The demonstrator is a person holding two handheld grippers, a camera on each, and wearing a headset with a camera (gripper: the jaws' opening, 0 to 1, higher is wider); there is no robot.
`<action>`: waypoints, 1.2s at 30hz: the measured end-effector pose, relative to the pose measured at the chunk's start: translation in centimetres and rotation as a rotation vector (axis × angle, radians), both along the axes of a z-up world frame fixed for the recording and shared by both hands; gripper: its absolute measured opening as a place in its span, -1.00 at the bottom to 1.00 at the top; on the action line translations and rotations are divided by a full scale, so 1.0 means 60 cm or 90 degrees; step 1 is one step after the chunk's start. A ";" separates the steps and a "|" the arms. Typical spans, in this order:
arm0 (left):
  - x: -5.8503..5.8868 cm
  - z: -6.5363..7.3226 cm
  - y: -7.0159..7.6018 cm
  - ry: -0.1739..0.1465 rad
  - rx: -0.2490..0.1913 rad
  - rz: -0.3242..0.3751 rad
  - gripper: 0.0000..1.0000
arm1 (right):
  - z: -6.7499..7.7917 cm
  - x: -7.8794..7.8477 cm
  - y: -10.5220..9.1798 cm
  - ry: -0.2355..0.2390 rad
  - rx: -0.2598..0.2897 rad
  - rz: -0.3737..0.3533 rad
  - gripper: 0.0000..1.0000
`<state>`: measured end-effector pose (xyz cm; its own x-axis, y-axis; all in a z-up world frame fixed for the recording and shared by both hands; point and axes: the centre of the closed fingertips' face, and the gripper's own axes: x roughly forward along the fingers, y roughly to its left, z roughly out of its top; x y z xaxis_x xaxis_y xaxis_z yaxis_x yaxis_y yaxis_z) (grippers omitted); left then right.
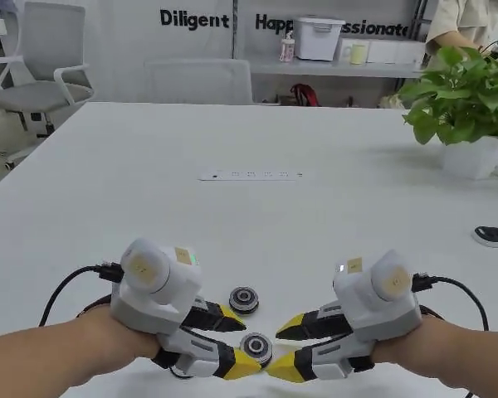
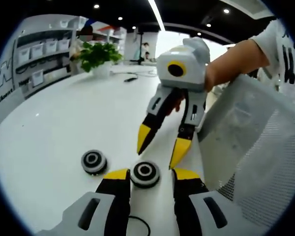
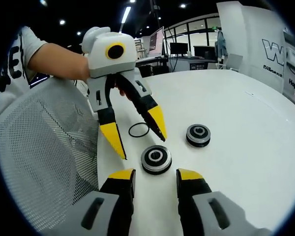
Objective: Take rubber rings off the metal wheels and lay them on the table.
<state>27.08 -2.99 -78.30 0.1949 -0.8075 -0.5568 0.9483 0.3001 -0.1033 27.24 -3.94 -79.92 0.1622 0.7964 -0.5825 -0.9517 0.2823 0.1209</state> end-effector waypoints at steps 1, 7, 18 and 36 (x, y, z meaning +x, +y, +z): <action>0.001 -0.001 -0.002 0.001 0.000 0.002 -0.34 | 0.000 0.000 0.000 0.000 0.000 0.000 -0.39; 0.006 -0.008 -0.005 -0.005 0.015 0.009 -0.48 | -0.001 0.000 0.000 0.000 0.000 -0.001 -0.39; 0.010 -0.016 -0.006 -0.022 0.037 0.018 -0.66 | 0.000 0.001 0.001 0.001 0.001 -0.003 -0.39; 0.016 -0.018 -0.006 -0.047 0.060 0.024 -0.73 | 0.008 0.008 0.009 -0.007 -0.002 0.003 -0.40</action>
<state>28.01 -3.34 -79.37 0.2679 -0.7430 -0.6133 0.9400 0.3411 -0.0027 27.74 -3.37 -79.44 0.1648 0.7955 -0.5832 -0.9541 0.2785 0.1102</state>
